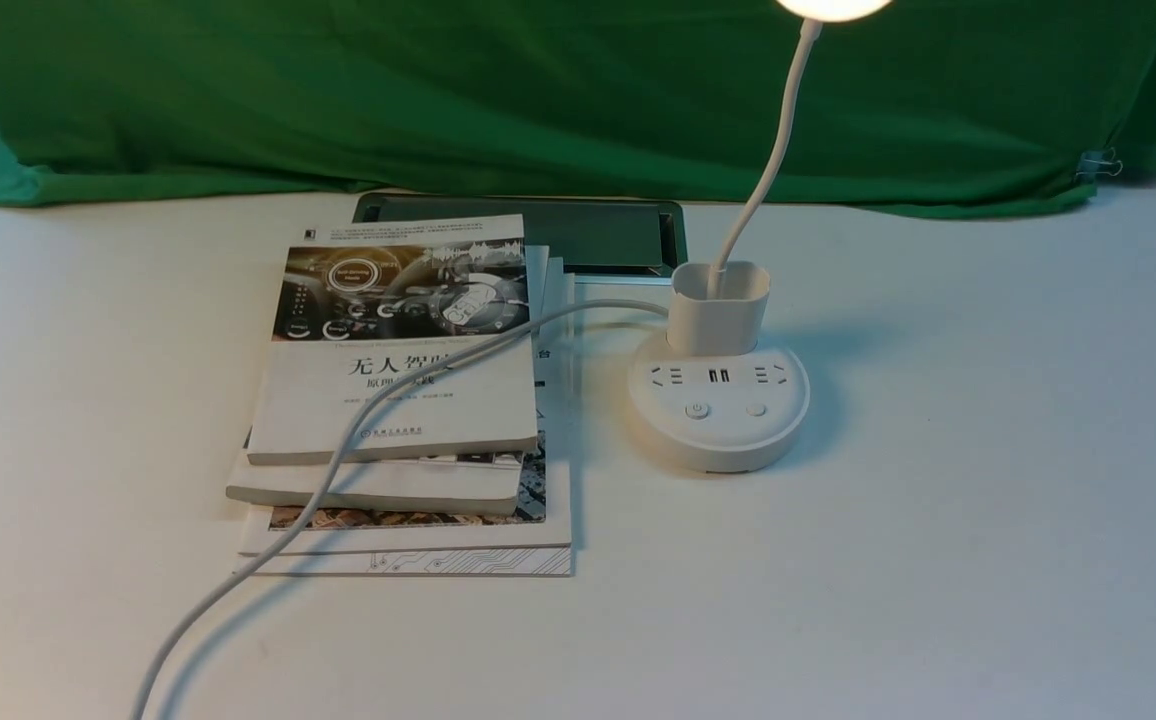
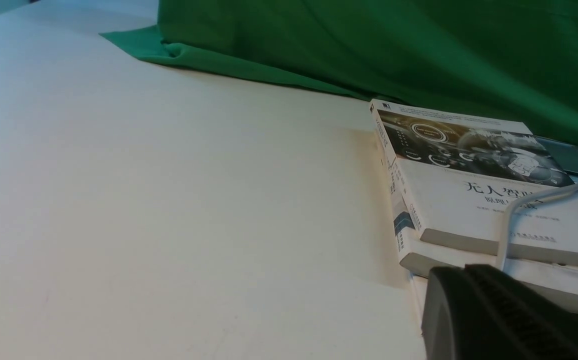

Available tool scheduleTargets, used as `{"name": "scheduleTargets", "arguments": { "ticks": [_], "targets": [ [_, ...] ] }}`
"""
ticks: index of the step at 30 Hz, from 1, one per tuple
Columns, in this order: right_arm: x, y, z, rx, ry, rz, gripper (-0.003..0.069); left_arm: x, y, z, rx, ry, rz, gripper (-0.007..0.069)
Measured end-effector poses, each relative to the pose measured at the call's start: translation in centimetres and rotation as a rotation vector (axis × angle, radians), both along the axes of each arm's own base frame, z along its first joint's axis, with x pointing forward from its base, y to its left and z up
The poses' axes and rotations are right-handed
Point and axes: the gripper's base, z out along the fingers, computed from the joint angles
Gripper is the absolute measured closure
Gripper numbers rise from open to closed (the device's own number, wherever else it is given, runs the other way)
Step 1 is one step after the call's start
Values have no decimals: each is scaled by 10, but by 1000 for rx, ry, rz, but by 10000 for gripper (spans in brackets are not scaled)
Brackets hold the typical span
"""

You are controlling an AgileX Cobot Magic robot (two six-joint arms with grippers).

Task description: Turn on the desk lamp on the white desktop with your hand.

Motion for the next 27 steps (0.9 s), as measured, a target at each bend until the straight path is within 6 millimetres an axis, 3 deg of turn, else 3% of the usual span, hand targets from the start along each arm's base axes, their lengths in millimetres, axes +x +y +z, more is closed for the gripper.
{"name": "scheduleTargets", "arguments": {
  "ticks": [27],
  "targets": [
    [0,0,0,1,3,0,449,0,0,0,0,0,0,603]
  ]
}}
